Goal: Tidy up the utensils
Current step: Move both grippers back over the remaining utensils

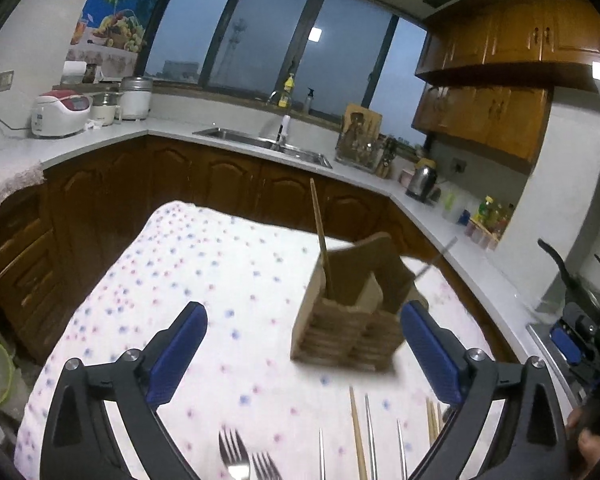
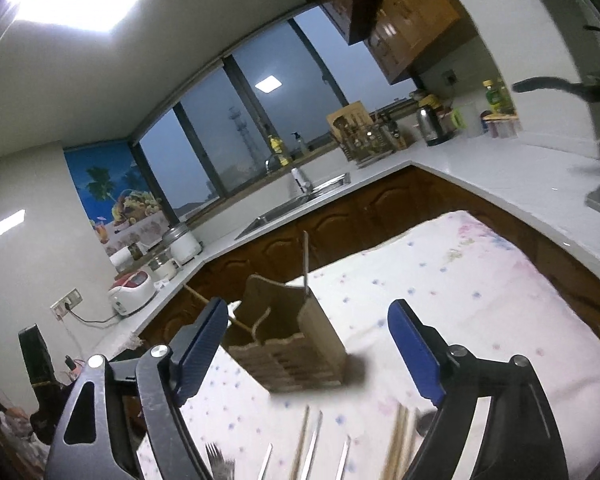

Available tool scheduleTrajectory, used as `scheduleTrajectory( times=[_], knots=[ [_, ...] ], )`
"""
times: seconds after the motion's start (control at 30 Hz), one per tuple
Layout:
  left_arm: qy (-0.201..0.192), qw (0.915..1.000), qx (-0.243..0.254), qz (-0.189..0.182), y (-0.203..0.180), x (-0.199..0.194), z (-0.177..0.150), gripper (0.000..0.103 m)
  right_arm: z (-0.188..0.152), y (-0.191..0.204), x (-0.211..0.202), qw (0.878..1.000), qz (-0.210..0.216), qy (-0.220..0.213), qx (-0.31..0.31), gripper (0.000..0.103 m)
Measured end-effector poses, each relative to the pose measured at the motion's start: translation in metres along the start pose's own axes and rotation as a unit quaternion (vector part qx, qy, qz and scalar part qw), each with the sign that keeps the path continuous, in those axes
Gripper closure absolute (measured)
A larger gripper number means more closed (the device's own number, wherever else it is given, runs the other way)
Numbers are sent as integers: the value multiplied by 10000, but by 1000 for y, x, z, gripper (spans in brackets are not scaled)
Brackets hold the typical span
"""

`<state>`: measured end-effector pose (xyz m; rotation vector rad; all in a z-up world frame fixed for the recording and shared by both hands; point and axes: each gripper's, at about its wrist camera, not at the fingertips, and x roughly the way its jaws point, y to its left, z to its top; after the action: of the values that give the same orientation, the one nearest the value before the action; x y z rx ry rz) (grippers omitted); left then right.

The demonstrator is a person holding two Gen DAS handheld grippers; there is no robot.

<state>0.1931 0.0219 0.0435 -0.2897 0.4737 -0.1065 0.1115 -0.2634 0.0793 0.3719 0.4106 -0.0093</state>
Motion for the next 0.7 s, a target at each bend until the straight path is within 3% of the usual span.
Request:
scheduleTrajectory(
  times=[0.23,0.7],
  knots=[
    [389,9992,-89,-65,4,-21,-14,5,-36,-7,-37,9987,-398,182,-258,18],
    [891,9960,30,-17,-10,-24,-37,5,-87,-17,-46,9943,-599,789,-382,21]
  ],
)
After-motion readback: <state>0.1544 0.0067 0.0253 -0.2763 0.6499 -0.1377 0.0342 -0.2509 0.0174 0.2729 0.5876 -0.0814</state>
